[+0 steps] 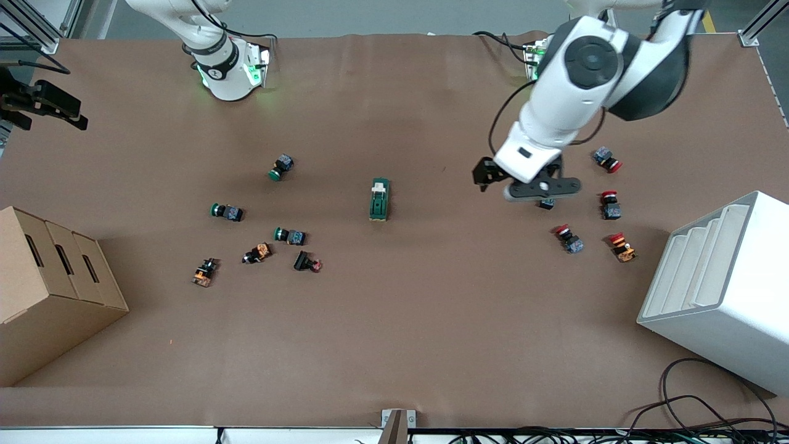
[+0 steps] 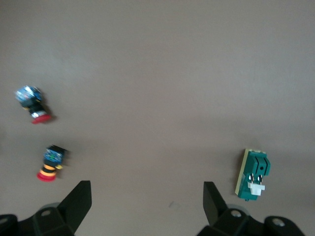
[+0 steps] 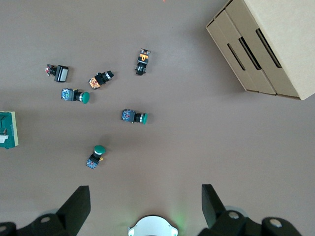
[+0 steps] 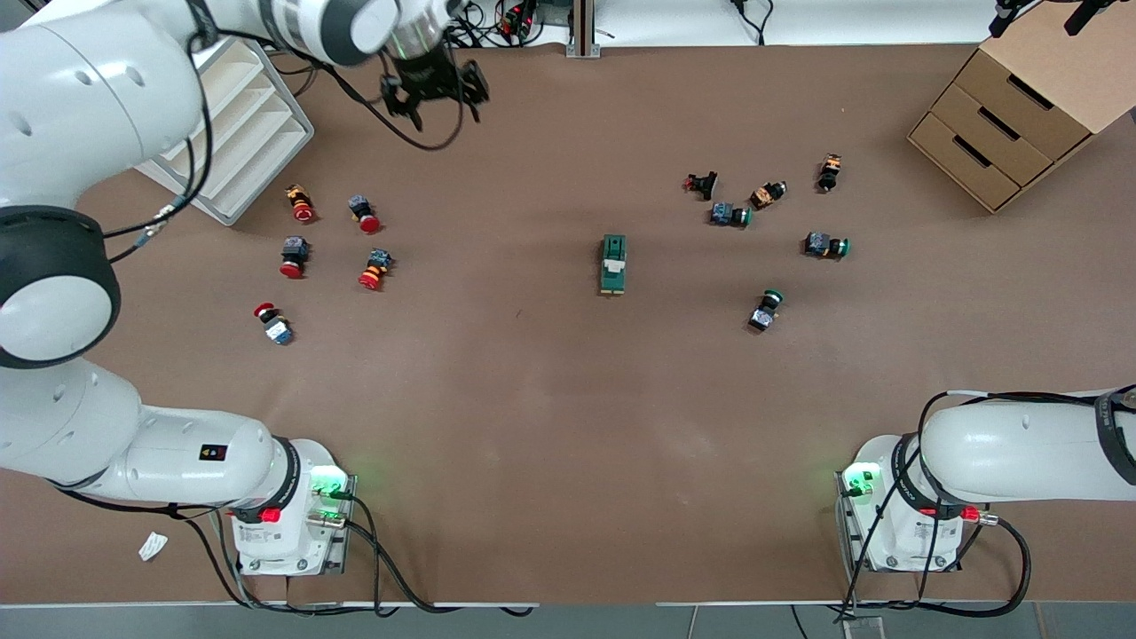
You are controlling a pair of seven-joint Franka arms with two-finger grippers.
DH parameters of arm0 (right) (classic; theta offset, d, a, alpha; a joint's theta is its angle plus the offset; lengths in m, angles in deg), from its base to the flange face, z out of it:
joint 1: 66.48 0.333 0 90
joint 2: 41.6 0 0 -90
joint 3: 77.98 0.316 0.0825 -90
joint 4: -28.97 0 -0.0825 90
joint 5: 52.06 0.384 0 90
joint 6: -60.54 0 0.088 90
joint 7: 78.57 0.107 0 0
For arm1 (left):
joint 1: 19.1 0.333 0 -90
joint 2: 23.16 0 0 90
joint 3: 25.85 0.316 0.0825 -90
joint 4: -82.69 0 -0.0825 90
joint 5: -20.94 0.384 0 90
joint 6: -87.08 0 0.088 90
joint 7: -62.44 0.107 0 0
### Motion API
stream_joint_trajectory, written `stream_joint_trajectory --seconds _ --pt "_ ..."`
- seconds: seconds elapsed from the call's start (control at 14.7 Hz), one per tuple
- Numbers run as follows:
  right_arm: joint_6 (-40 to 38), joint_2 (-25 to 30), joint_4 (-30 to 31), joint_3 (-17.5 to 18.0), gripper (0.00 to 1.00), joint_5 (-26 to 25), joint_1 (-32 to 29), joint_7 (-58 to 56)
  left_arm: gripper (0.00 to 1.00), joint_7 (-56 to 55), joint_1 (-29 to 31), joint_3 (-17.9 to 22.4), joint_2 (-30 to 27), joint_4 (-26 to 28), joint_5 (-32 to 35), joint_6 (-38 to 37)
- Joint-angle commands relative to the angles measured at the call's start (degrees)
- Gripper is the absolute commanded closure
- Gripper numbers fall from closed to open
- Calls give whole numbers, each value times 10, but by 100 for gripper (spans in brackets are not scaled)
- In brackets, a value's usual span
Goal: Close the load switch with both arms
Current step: 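Move the left gripper over the green load switch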
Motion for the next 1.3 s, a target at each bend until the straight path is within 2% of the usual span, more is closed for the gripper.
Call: stream_joint_trajectory --seconds 0.0,0.61,0.75,0.89,1.23 --pt "-1 -1 -16 4 0 -5 -3 0 0 -99 -43 -9 18 25 41 42" --pt "4 -13 -25 -1 0 -5 -10 3 0 -511 -213 -9 158 20 297 138" --pt "3 -16 -25 -1 0 -11 -11 5 0 -577 -230 -10 176 21 355 139" --pt "4 -24 -25 -2 0 -11 -11 2 0 -641 -273 -9 191 21 395 139" --pt "51 -50 -24 -2 0 -11 -28 0 0 -829 -338 -9 253 22 583 136"
